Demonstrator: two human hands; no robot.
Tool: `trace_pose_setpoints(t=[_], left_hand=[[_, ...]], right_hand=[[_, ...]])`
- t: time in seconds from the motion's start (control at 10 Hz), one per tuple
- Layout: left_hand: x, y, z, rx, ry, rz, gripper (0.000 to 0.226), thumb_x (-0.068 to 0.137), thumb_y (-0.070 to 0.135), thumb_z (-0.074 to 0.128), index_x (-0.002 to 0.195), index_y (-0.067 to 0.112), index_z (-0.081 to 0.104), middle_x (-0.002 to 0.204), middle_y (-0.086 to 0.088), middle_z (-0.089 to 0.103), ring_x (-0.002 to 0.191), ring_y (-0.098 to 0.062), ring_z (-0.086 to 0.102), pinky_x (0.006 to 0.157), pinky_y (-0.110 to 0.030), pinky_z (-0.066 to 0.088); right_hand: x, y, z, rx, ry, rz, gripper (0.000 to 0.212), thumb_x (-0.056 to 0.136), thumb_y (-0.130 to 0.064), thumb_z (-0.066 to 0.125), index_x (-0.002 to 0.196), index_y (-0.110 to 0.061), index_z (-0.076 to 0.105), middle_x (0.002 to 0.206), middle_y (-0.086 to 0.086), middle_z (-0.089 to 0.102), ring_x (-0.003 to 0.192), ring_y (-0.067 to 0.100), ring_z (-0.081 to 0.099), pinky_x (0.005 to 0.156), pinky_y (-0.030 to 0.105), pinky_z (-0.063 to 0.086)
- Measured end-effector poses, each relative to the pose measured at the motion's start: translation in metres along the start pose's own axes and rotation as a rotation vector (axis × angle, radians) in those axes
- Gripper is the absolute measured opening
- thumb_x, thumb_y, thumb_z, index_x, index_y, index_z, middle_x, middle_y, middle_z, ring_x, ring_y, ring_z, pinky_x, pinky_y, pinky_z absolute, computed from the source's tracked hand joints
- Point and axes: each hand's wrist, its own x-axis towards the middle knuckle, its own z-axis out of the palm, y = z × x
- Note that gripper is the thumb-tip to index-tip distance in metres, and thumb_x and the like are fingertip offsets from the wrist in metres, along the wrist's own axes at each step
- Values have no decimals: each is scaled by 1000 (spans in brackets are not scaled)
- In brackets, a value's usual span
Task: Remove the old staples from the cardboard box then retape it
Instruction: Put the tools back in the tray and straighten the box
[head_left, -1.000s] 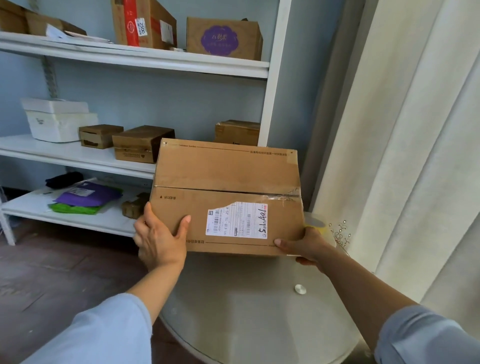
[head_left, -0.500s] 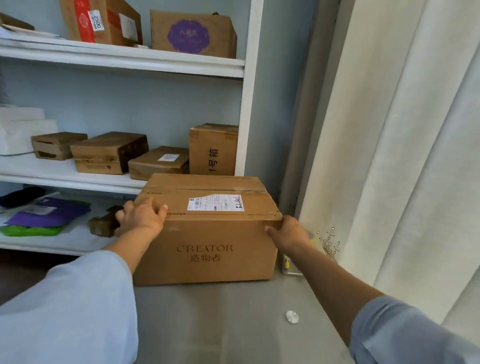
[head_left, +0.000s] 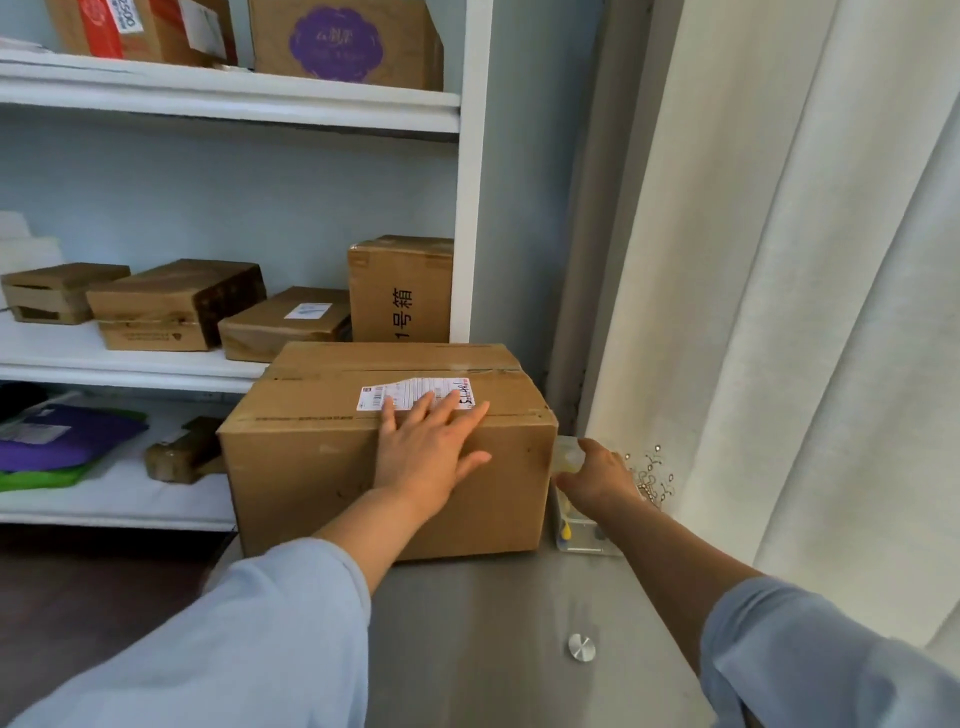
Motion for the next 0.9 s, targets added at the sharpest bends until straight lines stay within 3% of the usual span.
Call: trace_pose_setpoints(t=[0.1,0.2,0.3,0.4,0.5,0.6,0.7,0.8,0.9], left_hand=[[0,3,15,-26,120,-63,49,98,46,35,144,46,22,155,11,24,144,-15,17,115,-51,4],[2,2,21,-30,173,-57,47,97,46,35,144,47,24,153,12,28,143,-14,19,115,-49,6],[2,3,23,-46,209,-35,47,97,46,36,143,46,27,152,11,31,143,-14,21,115,-48,8],[3,2,26,-51,223,-24,47,97,45,37,143,45,28,151,10,32,143,-15,22,115,-47,10],[3,-1,27,-55,222,-16,47,97,43,39,143,44,29,151,9,33,142,-16,23,115,-48,10],[3,-2,26,-39,199,-22,48,97,44,37,144,45,26,152,10,31,143,-15,21,115,-48,9],[1,-1,21,-15,157,-18,48,99,44,34,145,45,21,155,11,25,144,-14,17,116,-48,7],[-3,0,15,-37,60,-25,51,99,45,29,148,40,14,158,9,13,146,-12,7,115,-52,-3],[-8,1,1,-50,-36,-18,59,98,50,26,151,32,7,159,7,1,146,-11,-4,114,-54,-9]], right_hand=[[7,28,16,-200,-100,82,67,91,-47,49,149,-30,21,156,8,23,143,33,19,113,50,27],[17,48,39,-382,-135,98,61,93,-49,35,150,-38,16,159,7,17,147,33,1,116,54,9],[24,47,42,-447,-125,22,56,97,-29,31,150,-35,16,160,3,11,147,34,-7,115,58,2],[29,45,31,-540,-117,-77,52,100,-26,31,151,-27,21,159,1,19,148,29,-4,114,58,-3],[33,47,32,-526,-115,-97,55,101,-29,33,153,-25,13,156,3,25,148,25,-2,116,55,-2],[31,48,33,-411,-132,-22,59,100,-32,35,153,-30,8,161,8,2,146,34,-13,116,59,3],[15,39,20,-302,-30,-10,64,100,-35,39,152,-32,2,159,6,-21,145,35,-19,116,58,13],[-2,23,3,-219,82,-116,63,100,-34,40,153,-28,7,161,6,-13,147,30,-10,117,54,16],[-19,-1,-21,-43,235,-206,53,100,-32,43,150,-26,25,161,4,5,148,27,9,115,49,24]])
